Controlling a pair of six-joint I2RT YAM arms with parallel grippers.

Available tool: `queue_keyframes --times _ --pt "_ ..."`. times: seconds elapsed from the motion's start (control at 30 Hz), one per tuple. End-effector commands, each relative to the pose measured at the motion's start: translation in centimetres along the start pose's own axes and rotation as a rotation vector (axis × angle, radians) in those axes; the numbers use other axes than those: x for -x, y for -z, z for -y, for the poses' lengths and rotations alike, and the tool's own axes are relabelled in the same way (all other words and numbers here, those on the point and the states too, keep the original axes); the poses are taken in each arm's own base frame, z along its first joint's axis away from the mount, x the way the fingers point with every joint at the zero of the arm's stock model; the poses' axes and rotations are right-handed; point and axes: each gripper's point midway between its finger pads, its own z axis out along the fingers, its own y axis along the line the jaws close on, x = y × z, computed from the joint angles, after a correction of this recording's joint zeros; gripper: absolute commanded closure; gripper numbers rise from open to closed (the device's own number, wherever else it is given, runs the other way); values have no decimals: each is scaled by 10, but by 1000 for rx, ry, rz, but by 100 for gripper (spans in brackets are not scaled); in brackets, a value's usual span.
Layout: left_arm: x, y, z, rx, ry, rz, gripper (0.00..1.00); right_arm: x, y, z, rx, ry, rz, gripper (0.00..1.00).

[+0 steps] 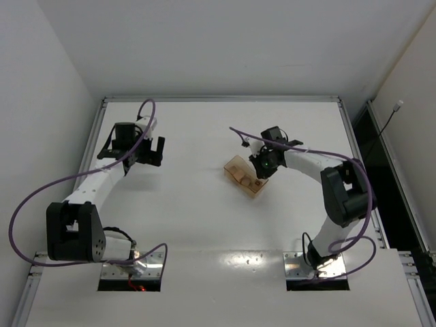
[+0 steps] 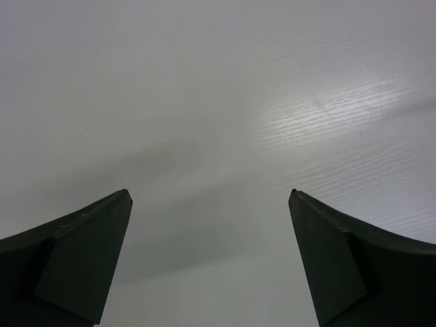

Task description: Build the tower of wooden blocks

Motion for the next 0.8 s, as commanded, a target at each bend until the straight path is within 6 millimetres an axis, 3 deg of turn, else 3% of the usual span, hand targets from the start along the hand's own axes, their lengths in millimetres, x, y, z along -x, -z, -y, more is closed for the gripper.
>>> queue_keyframes --times 0.0,0.07,0.1,0.13,0.17,0.2,0.23,0.37,0.4,0.43,0.5,0.53,0.6,0.63,0.7,0.73,0.77 --pt "23 2 -4 15 -2 60 0 31 18 11 -136 50 103 100" --pt "25 2 -7 30 7 67 0 31 31 23 -276 58 125 100" --pt "24 2 -9 43 21 65 0 41 48 29 -392 80 181 100" --pt "24 2 -9 43 21 65 0 49 52 21 -389 99 220 100" --pt "23 3 -16 75 43 61 0 53 66 33 -515 108 222 100" --pt "23 1 -18 85 54 60 0 55 64 26 -562 152 227 100" --pt "22 1 -23 102 81 59 0 54 77 36 -677 155 221 100" --pt "21 -2 -38 166 134 33 0 66 97 28 -909 277 275 100" --pt "25 -1 -40 176 147 42 0 60 99 26 -954 310 272 100" --pt "26 -2 -45 192 163 34 0 72 111 20 -1052 340 317 100" --pt "27 -1 -50 199 179 30 0 66 104 15 -1125 396 292 100" --pt "27 -1 -55 208 188 22 0 74 113 9 -1192 406 310 100" --pt "27 1 -60 218 197 19 0 64 111 6 -1273 444 266 100" --pt "24 -1 -63 214 207 12 0 70 109 -2 -1301 413 351 100" --pt "21 0 -66 211 216 4 0 67 115 -8 -1367 549 308 100" --pt "22 2 -68 207 222 5 0 74 128 -12 -1401 478 419 100" --pt "22 2 -68 207 222 5 0 71 119 -18 -1431 602 340 100"
